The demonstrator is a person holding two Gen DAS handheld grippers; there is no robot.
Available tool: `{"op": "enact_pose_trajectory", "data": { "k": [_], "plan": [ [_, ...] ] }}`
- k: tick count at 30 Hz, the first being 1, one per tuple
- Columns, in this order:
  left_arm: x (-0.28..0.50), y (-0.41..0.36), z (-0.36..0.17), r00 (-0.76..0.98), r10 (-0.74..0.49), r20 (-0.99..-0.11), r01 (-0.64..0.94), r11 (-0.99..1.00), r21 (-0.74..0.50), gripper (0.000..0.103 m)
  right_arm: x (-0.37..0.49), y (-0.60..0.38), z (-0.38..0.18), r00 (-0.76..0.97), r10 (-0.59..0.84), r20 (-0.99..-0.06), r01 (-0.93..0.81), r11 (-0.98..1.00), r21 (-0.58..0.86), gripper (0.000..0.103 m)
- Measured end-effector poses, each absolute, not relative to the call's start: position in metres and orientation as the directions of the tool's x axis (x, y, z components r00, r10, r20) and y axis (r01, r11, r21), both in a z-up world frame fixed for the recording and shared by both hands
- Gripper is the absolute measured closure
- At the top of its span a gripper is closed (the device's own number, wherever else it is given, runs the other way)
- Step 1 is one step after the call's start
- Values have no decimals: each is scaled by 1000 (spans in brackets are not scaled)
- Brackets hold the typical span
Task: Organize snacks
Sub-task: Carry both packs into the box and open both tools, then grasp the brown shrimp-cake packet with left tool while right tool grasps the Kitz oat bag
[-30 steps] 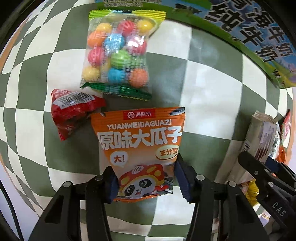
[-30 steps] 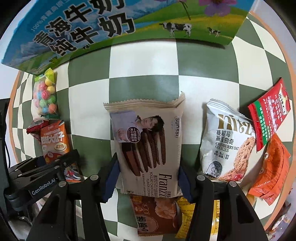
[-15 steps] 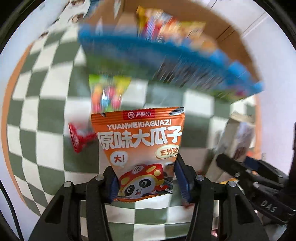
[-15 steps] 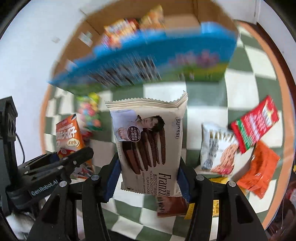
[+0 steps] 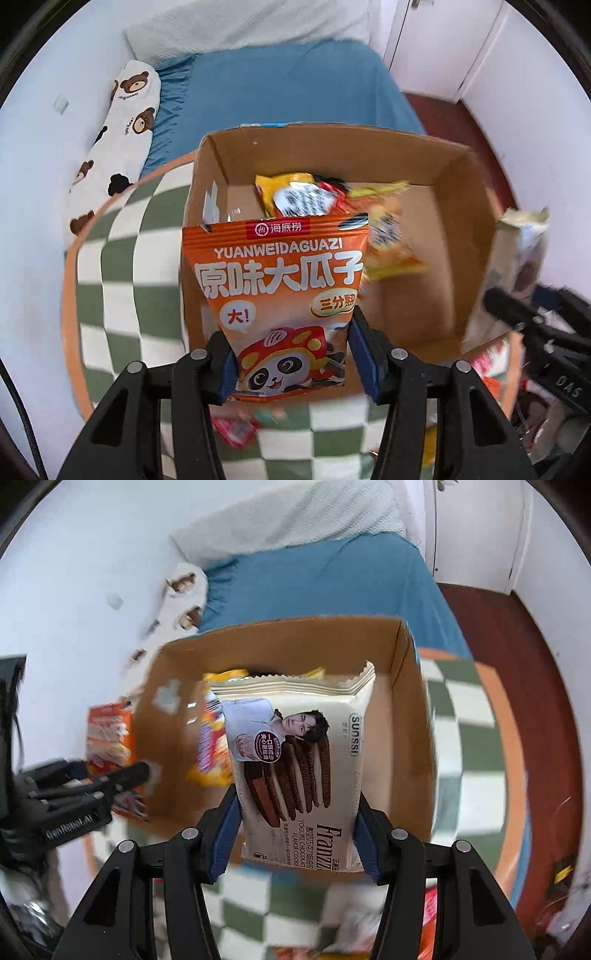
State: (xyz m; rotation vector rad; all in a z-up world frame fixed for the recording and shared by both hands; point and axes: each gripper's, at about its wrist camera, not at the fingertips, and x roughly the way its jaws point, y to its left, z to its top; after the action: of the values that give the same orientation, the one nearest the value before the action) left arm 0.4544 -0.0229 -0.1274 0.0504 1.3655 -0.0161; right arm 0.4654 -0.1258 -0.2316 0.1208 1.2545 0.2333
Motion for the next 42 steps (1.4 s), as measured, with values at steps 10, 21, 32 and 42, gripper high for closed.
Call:
{"op": "enact_pose_trajectory", "data": {
  "k": [10,21,32,42],
  "plan": [
    [550,-2,-197,57,93,-994,29,995,95,52,552,-124,-288,218,116,-969,-96,991,97,44],
    [566,21,-208,103,-25,-994,-73,997,-33,12,578,-130,-325,166,104,-981,-50,994,97,12],
    [518,3,-180,180,-27,-983,-83,996,-42,11,536,-128,-292,258,115,-959,-58,993,104,8],
    [443,-20,-126,325,-42,-945,-50,997,-62,12,469,-122,-238,394,126,-910,-83,991,102,8]
  ]
}}
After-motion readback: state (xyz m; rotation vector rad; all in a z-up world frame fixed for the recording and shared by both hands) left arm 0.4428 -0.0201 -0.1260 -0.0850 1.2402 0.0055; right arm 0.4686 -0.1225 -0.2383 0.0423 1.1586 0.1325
